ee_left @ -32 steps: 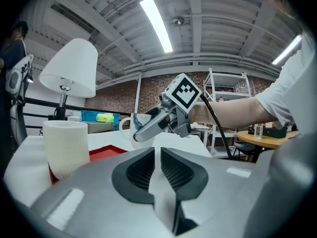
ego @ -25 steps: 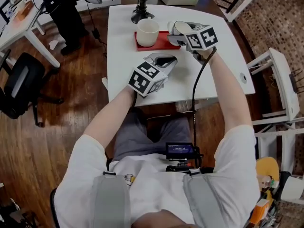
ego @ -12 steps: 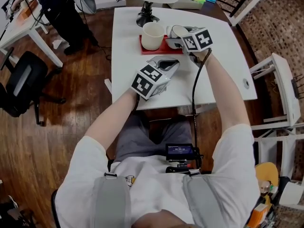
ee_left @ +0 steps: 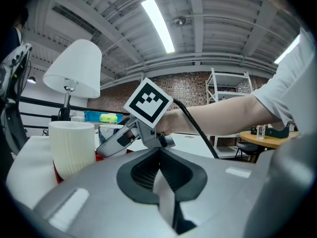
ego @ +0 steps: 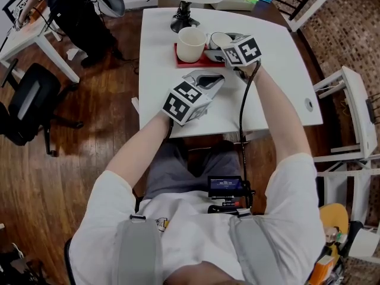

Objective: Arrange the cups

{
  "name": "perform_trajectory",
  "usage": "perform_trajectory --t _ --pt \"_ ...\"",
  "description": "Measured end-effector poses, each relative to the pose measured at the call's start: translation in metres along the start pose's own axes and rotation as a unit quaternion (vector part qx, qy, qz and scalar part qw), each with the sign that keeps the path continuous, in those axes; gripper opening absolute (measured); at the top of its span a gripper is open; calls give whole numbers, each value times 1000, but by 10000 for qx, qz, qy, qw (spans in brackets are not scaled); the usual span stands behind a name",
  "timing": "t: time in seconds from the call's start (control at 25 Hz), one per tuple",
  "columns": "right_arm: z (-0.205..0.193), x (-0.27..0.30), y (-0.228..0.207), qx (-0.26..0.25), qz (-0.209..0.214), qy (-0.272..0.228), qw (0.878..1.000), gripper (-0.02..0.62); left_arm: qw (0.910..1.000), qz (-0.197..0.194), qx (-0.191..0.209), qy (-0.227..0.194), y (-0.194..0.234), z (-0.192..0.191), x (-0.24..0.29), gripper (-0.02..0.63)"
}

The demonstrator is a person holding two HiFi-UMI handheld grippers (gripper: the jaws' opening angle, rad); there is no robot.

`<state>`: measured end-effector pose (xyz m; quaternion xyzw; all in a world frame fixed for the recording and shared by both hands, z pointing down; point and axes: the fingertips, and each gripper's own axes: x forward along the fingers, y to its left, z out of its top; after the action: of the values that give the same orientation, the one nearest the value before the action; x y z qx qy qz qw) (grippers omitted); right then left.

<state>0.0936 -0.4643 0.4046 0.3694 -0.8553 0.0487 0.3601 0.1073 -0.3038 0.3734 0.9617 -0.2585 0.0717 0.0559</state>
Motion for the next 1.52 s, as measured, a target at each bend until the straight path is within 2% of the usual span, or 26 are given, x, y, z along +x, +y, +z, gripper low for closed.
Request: perform_trajectory --t 1.04,1.24,1.36,1.44,1.52 --pt "5 -4 2 13 -52 -248 9997 439 10000 -31 -81 1 -1 -3 1 0" --pt "19 -21 -4 241 -106 -736 9969 453 10000 -30 -85 0 0 -4 0 0" --pt "35 -50 -10 528 -130 -1218 9911 451 10000 -27 -73 -10 0 -3 -1 0" --pt "44 -77 -11 700 -126 -1629 9841 431 10000 -29 -69 -21 -1 -2 -3 0" --pt "48 -107 -12 830 -191 -2040 9753 377 10000 -28 -71 -21 -1 -2 -3 0"
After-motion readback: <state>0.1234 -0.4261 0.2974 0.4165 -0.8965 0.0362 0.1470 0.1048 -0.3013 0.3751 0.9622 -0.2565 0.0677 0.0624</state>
